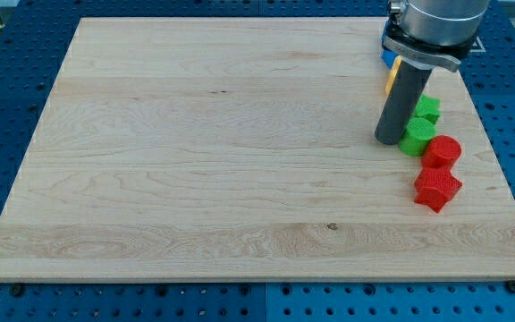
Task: Move the red circle slightly left
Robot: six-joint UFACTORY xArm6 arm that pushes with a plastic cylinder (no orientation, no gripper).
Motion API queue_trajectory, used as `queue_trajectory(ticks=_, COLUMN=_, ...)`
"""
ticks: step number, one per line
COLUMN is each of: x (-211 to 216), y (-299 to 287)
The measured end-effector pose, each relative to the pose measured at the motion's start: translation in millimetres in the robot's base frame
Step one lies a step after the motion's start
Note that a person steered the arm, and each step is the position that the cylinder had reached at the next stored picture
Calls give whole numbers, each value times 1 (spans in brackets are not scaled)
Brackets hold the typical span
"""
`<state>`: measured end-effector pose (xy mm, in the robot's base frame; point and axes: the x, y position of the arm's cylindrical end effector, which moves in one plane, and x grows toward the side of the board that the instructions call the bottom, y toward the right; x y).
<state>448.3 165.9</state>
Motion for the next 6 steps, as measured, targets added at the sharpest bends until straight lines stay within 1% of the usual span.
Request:
queue_trajectory(ticks=1, x=8, y=-2)
queue_trajectory(ticks=2, x=34, y=-33)
queue_trajectory(ticks=3, x=86, y=-44)
queue_trajectory(ticks=4, x=137, y=-28)
queue_trajectory(ticks=5, x=160, y=25)
queue_trajectory(ticks=6, x=158, y=86)
